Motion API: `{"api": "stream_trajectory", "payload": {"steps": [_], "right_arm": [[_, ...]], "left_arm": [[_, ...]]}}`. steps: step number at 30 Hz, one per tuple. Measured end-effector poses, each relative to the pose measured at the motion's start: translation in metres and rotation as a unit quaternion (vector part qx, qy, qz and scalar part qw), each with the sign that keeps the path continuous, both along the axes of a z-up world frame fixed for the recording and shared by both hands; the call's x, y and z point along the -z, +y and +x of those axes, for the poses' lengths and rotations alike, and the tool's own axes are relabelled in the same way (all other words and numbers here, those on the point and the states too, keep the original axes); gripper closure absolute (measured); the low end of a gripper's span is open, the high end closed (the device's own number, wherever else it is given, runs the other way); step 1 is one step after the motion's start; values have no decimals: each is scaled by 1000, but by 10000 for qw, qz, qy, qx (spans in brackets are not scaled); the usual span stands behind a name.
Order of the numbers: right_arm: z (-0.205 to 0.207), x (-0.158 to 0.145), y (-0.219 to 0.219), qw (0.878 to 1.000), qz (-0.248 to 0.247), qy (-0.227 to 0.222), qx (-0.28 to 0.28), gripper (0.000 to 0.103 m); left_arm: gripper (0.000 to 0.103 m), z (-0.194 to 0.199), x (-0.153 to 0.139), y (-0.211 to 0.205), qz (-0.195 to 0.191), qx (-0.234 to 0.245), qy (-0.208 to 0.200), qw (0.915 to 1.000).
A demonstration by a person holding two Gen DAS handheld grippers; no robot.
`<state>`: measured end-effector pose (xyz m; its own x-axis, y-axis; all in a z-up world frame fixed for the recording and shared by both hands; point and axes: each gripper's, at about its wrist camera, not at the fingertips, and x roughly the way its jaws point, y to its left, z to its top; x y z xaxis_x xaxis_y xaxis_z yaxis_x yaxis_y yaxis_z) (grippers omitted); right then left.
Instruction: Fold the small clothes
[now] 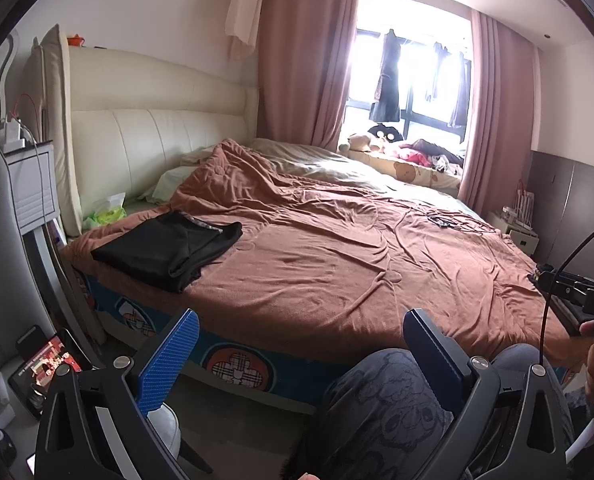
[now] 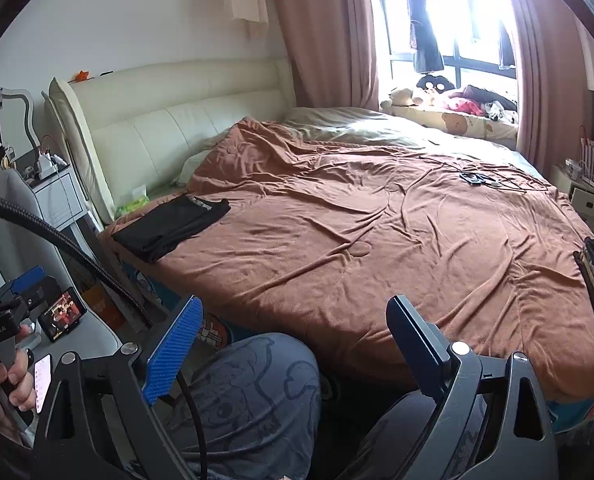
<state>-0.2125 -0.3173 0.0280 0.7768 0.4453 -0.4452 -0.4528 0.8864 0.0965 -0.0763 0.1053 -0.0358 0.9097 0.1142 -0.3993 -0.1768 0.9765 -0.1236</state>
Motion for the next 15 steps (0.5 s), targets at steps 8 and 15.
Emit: {"api": "stream_trajectory", "payload": {"steps": [8,15], "right_arm": [[-4,6,2,9999,-101,47,-35,10],[-6,5,-1,9999,-79,44,-63,10]], "left_arm": [[0,-4,-3,-6,141,26,-20,9999],[0,-7,-1,-4,130,-52,15,9999]]}}
